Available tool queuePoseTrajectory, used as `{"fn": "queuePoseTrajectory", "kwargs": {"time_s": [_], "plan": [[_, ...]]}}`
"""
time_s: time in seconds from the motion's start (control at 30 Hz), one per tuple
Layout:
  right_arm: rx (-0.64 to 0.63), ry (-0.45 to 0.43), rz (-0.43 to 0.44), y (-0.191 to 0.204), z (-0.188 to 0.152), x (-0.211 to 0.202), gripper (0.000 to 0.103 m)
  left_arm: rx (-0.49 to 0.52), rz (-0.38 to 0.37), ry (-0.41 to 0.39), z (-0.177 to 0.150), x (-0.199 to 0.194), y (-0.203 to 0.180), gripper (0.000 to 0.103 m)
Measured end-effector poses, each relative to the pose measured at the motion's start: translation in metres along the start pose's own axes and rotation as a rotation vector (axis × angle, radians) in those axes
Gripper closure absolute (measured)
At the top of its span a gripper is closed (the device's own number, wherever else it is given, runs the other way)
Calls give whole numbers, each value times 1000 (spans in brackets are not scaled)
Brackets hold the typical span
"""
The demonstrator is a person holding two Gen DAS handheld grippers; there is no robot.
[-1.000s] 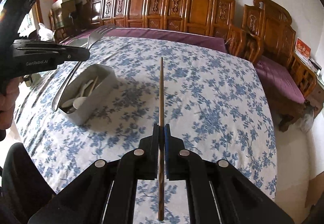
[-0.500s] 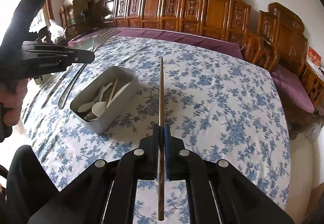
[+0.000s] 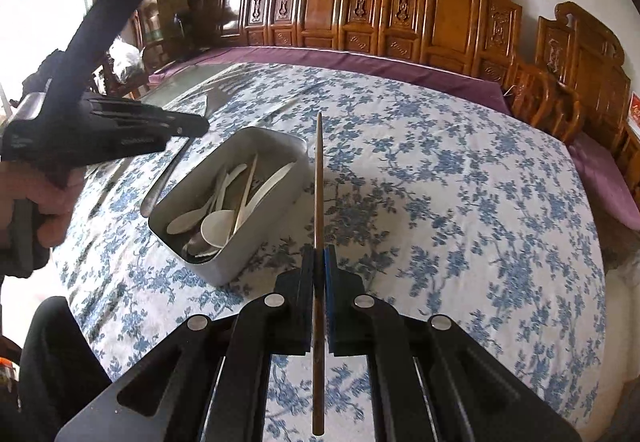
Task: Organize utensils
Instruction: 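Carry the steel fork over the grey tray and release it with the left tool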
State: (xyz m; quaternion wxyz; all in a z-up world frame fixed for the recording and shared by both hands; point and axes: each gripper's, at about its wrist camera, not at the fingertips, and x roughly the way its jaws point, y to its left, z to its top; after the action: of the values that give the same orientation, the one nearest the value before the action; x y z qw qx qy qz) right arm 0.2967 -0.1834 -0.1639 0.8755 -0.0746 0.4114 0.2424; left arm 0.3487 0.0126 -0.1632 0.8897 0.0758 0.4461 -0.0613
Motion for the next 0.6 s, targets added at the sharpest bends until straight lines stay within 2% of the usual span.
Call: {"fn": "queuePoseTrajectory", "kwargs": {"time_s": [0.37,0.6], "plan": [[5,23,32,6,8,30,97,-17,-18,66,-12,50,5,97],[8,32,44,10,10,41,97,-25,-29,91,-21,61,7,97]]}}
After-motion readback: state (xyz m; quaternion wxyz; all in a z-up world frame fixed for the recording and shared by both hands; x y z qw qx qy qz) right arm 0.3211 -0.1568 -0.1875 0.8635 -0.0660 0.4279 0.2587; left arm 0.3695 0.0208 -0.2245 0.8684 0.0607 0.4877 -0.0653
